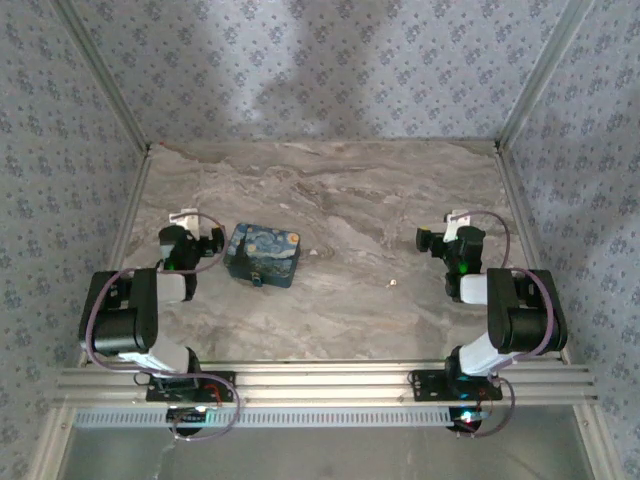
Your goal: Unlock the padlock with the key
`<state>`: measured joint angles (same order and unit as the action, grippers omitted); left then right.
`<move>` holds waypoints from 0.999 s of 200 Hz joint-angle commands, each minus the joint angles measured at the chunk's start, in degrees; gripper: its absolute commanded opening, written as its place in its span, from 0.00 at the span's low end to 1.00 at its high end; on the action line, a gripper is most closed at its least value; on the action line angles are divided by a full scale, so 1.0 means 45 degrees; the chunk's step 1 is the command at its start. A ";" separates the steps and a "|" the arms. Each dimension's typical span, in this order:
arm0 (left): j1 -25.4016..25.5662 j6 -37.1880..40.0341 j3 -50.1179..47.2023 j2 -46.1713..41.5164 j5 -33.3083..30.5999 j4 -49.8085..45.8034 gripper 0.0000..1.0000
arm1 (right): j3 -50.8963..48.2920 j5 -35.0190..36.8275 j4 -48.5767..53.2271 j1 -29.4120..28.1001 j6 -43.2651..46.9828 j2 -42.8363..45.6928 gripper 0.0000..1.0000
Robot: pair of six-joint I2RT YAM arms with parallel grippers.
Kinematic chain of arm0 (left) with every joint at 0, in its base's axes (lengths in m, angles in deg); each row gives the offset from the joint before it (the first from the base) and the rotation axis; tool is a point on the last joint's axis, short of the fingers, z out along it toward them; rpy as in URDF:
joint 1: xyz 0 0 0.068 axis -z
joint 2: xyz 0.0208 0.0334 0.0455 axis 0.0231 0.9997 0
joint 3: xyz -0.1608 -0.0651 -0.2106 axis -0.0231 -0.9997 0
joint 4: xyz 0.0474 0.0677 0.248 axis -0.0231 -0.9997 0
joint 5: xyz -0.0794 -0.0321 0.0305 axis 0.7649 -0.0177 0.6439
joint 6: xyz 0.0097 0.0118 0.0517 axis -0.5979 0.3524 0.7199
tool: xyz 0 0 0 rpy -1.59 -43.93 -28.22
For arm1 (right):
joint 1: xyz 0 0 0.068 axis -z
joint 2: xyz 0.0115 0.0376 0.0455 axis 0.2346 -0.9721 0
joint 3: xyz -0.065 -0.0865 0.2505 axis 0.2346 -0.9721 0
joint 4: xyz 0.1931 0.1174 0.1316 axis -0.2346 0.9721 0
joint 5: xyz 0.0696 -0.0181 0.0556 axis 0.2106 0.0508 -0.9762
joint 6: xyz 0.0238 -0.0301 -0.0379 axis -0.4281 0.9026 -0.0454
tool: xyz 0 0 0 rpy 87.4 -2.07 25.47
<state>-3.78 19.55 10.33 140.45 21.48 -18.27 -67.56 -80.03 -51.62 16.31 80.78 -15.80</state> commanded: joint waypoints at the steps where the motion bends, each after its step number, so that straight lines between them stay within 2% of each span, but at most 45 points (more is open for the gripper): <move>1: 0.0059 -0.0083 0.0215 0.0047 -0.0087 -0.0114 0.98 | 0.0159 0.0224 0.0099 -0.0080 0.0155 0.0002 1.00; 200: 0.0061 -0.0108 0.0215 0.0052 -0.0074 -0.0114 0.98 | 0.0133 0.0065 0.0109 0.0023 0.0098 0.0006 1.00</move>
<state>-3.78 19.55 10.33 140.45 21.48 -18.27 -67.56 -80.05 -51.62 16.27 80.76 -15.80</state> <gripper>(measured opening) 0.979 0.997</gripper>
